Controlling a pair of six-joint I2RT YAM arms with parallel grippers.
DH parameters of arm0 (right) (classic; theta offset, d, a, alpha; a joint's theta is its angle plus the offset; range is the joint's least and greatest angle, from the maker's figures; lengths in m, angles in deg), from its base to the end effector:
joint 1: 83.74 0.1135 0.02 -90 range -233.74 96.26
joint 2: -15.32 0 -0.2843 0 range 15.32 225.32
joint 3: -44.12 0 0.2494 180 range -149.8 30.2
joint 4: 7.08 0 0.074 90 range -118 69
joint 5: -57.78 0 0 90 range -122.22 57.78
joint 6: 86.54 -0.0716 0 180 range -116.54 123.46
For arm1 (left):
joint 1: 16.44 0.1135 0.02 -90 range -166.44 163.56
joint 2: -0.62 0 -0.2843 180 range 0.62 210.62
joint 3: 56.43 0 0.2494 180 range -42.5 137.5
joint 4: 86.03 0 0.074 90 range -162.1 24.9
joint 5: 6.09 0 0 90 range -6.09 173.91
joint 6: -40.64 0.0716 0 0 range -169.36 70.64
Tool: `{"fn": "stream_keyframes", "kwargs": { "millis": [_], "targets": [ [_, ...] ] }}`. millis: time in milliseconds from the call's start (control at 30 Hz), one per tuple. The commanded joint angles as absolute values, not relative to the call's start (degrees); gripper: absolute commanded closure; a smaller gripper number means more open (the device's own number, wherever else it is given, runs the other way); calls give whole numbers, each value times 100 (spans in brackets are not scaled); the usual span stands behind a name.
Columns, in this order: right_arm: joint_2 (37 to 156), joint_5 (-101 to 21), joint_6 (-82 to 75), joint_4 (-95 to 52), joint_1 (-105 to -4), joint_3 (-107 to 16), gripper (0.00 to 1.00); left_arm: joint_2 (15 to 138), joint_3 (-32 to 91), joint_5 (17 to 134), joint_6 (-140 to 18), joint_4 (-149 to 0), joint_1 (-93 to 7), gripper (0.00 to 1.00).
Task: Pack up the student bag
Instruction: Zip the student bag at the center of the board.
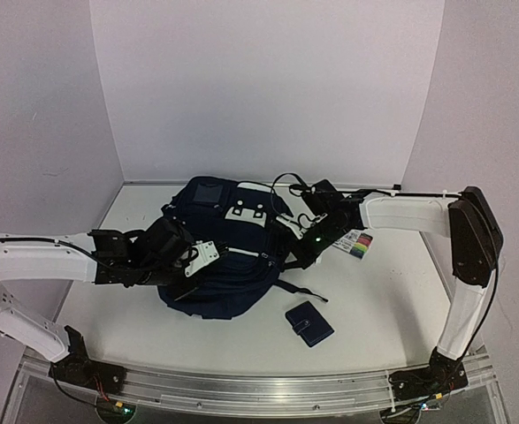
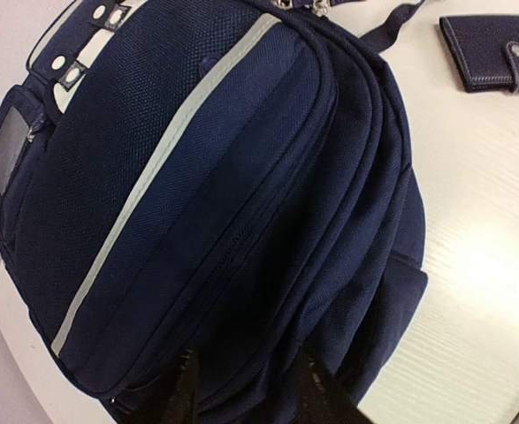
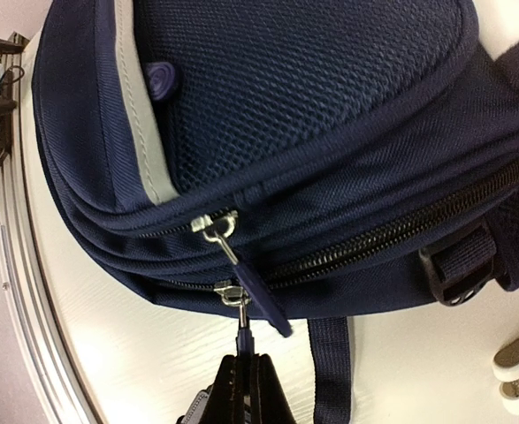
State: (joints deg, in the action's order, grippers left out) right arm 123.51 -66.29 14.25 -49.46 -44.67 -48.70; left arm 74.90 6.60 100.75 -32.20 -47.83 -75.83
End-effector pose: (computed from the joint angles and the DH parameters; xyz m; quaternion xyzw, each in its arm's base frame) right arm 0.3011 0.2961 0.2047 -0.4609 0.7986 0.3378 0.1888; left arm 0.1605 -0.2306 0.2302 0.5350 0.7599 0.0046 0.3693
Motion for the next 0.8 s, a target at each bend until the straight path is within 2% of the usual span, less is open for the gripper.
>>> {"fn": "stream_keyframes", "kwargs": {
  "millis": [0,400,767],
  "targets": [
    [12343,-6751,1168,-5085,-4491,-5093,100,7562,783,10172,-3343,-4927,-7890,56],
    [12373,-6824,1151,-5077,-4445,-5008,100,9149,1359,10152,-2827,-6633,-8265,54],
    [12299,-6894,1164,-5080,-4441,-4921,100,9725,1663,10672,-2347,-7047,-8331,56]
  ]
}}
